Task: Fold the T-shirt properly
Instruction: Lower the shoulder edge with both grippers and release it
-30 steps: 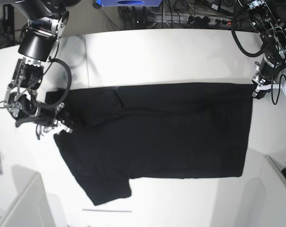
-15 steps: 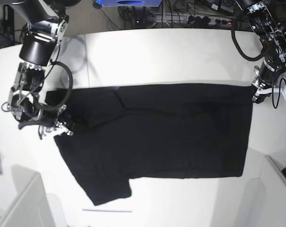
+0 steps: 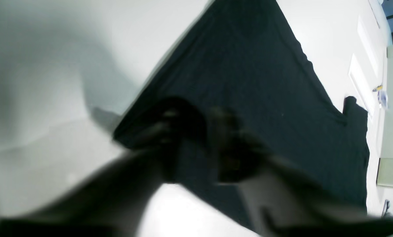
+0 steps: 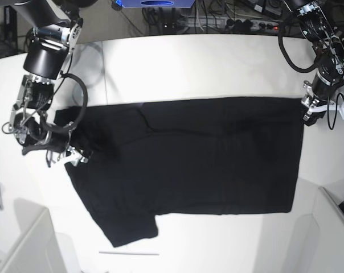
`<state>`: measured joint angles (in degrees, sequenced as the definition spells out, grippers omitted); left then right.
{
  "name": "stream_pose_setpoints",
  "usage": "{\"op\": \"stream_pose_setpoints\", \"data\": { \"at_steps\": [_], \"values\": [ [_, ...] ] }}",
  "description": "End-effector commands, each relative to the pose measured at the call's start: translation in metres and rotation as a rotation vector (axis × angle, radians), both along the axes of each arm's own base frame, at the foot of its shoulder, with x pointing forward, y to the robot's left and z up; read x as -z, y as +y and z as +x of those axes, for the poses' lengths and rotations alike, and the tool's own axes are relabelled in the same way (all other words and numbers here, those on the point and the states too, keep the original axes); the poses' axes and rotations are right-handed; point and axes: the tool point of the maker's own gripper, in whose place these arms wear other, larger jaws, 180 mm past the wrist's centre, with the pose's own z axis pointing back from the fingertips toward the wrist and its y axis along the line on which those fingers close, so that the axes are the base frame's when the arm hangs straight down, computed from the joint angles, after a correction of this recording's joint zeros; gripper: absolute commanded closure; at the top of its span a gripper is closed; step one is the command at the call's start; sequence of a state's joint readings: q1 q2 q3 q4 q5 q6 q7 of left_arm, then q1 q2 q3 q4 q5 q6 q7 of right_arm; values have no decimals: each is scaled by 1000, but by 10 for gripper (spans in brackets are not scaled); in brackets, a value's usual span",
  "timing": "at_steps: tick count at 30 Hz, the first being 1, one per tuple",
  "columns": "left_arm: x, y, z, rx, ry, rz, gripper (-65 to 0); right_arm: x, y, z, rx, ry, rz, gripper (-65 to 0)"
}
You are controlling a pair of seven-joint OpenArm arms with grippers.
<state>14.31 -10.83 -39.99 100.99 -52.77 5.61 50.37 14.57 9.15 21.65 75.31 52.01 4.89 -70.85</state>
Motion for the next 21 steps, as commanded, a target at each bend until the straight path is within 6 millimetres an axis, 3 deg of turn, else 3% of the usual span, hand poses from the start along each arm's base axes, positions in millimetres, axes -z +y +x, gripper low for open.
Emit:
{"op": "stream_pose_setpoints", "data": {
  "at_steps": [1,4,7,11,15,21],
  "values": [
    [-14,5,6,3,-44,27,-285,-19,-7,15,20,-65,-4,-261],
    [-17,7,7,1,-51,32,-434,-21,-19,19,55,-91,-30,-257],
    [-23,19,3,-34,-65,45,-513,-19,-32,16,107,-87,-49,-257],
    [-37,37,-7,-80,-90,79,-517,-38,-45,6,239,-136,-90,-257],
    [-46,32,-19,-16,-97,147,-518,-56,-48,-17,389,-155,-104,-263],
    [-31,23,-42,79,-39,190,-518,-38,-36,-58,465,-58,-69,-266]
  ]
}}
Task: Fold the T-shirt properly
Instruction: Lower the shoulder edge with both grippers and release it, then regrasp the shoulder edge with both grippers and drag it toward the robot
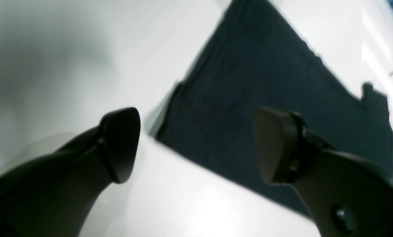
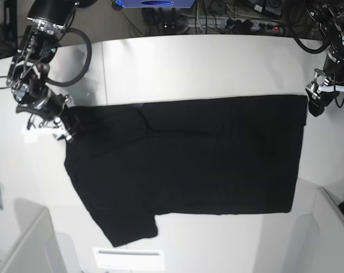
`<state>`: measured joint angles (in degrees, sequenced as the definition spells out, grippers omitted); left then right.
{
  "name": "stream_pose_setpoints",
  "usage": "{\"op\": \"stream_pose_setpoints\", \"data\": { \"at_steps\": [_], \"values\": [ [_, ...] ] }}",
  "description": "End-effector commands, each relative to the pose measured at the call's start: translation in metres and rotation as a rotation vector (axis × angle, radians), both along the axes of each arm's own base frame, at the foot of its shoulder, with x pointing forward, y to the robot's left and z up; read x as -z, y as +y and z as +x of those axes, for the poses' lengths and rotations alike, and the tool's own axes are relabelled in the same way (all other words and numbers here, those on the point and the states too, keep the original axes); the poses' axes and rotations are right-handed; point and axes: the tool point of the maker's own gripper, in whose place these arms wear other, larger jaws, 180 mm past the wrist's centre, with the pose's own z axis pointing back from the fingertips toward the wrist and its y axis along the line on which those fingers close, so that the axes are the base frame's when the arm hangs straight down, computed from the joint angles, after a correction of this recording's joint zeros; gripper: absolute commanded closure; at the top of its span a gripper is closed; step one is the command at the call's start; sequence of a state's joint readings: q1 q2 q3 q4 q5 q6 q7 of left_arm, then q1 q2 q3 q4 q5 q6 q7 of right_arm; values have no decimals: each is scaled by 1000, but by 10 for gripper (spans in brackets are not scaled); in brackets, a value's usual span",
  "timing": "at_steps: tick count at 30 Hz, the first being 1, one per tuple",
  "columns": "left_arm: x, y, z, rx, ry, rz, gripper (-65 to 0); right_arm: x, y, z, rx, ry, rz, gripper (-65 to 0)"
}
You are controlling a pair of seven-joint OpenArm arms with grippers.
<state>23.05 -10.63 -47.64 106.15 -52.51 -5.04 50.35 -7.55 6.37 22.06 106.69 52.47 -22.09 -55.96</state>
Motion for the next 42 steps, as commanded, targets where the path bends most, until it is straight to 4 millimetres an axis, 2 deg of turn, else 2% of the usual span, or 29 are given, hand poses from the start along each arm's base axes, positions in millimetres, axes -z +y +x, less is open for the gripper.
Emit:
{"op": "stream_pose_setpoints", "data": {
  "at_steps": [1,4,8,11,16,19,23,27,30,36,42],
  "values": [
    [-7,3,-1,12,-19,22,-518,-13,-5,4,16,-50,-8,-266],
    [10,8,-11,-12,23,-5,-517,2,-3,-13,55,-32,16,-290],
    [35,15,-22,-51,75,-58,-517,12,-14,-30,120,-51,6,-338],
    [45,15,-21,-46,78,-78,-517,17,-20,-37,139,-48,-6,-338],
    [61,13,-17,-22,76,-112,-517,48,-26,-42,165,32,33,-336],
    [62,14,-11,-28,65,-124,-517,66,-31,-43,194,76,65,-336],
    [58,12,2,-25,37,-130,-517,80,-41,-38,202,113,73,-336],
    [53,12,12,-24,11,-132,-517,84,-49,-30,215,118,76,-335],
    [58,14,15,-28,31,-123,-517,88,-56,-29,236,115,59,-335],
    [74,15,15,-43,62,-146,-517,89,-57,-29,242,116,56,-335],
    [78,14,23,-49,55,-169,-515,89,-62,-25,244,113,49,-335]
  ]
}}
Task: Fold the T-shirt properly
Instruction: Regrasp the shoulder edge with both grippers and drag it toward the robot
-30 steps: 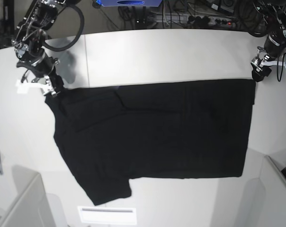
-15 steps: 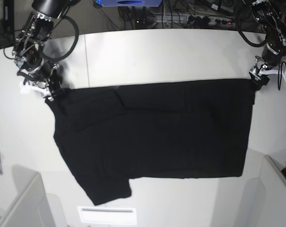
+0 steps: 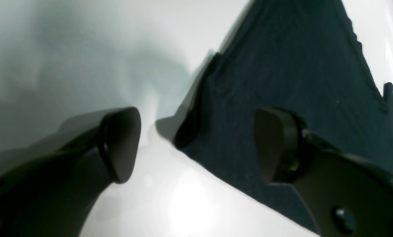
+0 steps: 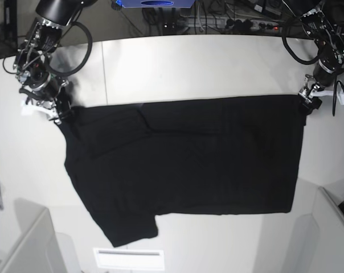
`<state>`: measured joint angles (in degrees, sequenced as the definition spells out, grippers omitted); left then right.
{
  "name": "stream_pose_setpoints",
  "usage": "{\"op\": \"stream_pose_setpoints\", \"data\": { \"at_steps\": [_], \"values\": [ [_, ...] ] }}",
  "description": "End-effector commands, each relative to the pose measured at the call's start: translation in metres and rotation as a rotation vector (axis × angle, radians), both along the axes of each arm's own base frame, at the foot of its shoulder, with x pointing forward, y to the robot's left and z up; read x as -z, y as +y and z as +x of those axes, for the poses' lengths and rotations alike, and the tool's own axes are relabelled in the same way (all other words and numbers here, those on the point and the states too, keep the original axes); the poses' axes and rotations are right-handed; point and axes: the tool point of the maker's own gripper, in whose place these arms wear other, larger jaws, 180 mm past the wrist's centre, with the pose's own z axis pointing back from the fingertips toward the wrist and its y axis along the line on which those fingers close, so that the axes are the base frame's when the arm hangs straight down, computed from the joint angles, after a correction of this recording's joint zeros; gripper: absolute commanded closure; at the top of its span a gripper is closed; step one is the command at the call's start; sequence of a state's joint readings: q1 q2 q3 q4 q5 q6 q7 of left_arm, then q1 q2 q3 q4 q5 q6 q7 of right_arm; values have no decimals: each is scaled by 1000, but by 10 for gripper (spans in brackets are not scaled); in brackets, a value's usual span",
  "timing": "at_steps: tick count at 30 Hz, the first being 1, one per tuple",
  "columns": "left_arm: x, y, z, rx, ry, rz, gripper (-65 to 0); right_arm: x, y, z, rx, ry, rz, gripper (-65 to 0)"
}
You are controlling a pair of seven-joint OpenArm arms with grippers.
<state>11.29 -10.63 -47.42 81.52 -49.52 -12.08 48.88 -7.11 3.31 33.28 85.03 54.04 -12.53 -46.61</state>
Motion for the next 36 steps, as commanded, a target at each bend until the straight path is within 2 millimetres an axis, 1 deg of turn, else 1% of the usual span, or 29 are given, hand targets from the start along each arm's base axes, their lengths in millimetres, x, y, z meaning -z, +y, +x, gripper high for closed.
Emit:
{"op": "stream_pose_setpoints", "data": {
  "at_steps": [1,7,8,9,10,13,15,18,20,22,24,25,29,30,31,34,36],
  "values": [
    [-5,3,4,9,-6,12,-515,-2,-7,3,4,3,-25,-335],
    [-1,3,5,2,-3,-4,-515,3,-10,6,7,16,-16,-335],
    [-1,3,5,2,-3,-4,-512,4,-10,6,8,19,-12,-335],
    [1,2,5,1,0,-7,-495,5,-10,6,9,20,-11,-335],
    [1,2,5,0,1,-8,-469,5,-9,6,7,21,-10,-335],
    [-1,3,9,0,-7,-8,-351,3,-10,10,7,14,-10,-335],
    [4,1,9,0,0,-20,-272,3,-10,11,7,13,-10,-333],
    [13,-9,11,33,24,-37,-196,3,-10,11,6,12,-10,-329],
    [16,-16,13,52,33,-43,-146,3,-10,11,6,12,-10,-275],
    [17,-19,14,64,36,-45,-79,3,-10,11,6,12,-10,-179],
    [18,-22,15,72,38,-47,0,2,-10,11,6,10,-10,-60],
    [18,-22,15,72,38,-47,0,2,-10,11,8,10,-10,0],
    [18,-21,15,69,38,-45,0,2,-13,11,14,9,-11,0],
    [17,-20,15,70,40,-41,0,1,-16,11,13,9,-21,0],
    [14,-14,15,73,40,-24,0,0,-20,11,13,9,-28,0],
    [10,-8,13,77,45,-5,0,-2,-24,11,14,7,-38,0],
    [8,-3,13,81,50,8,0,-2,-23,9,8,10,-35,0]
  ]
}}
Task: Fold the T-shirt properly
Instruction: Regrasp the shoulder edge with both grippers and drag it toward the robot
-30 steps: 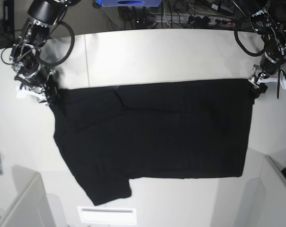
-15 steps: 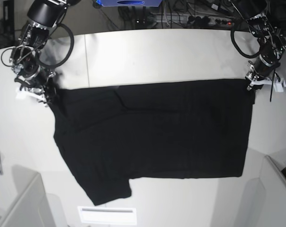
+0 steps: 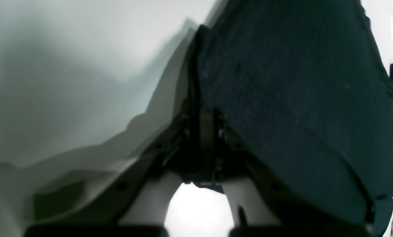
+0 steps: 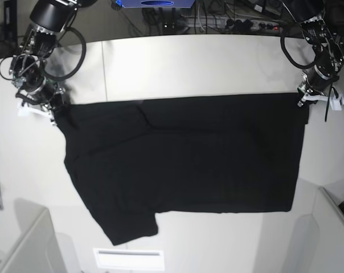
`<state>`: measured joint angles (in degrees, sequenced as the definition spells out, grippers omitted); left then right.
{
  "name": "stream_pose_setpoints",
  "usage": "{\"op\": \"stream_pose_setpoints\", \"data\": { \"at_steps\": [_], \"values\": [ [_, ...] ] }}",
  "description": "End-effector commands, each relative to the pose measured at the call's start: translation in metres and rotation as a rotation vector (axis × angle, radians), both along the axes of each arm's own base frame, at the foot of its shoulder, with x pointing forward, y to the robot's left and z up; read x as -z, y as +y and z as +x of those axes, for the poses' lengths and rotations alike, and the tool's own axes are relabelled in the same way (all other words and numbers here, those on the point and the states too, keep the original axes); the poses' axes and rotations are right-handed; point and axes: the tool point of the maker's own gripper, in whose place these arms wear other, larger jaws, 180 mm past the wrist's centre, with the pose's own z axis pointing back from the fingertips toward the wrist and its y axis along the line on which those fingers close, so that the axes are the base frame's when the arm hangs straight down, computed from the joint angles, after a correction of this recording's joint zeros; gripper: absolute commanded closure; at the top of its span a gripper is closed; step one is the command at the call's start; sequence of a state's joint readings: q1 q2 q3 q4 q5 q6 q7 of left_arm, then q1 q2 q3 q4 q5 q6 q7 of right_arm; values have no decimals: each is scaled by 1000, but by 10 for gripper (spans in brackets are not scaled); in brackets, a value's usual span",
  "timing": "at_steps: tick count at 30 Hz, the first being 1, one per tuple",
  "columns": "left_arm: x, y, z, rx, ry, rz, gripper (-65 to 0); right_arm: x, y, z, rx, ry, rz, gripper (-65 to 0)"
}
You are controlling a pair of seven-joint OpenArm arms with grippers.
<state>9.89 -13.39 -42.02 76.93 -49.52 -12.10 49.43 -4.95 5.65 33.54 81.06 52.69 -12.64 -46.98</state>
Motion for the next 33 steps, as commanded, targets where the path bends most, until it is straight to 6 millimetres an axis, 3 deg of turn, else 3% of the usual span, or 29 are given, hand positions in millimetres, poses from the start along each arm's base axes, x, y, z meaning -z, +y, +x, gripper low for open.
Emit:
{"op": "stream_pose_setpoints", "data": {
  "at_steps": [1,4,13,33],
  "values": [
    [-11,12,4,5,-13,40,0,-10,-7,5,4,-26,-15,0],
    [-9,13,-4,11,5,47,0,-7,-4,-3,-8,-8,-11,0],
    [-33,9,-24,80,2,147,0,-24,-6,-26,-37,-26,-83,0],
    [-30,5,-70,122,88,187,0,-23,-7,-81,-66,47,-141,0]
  ]
}}
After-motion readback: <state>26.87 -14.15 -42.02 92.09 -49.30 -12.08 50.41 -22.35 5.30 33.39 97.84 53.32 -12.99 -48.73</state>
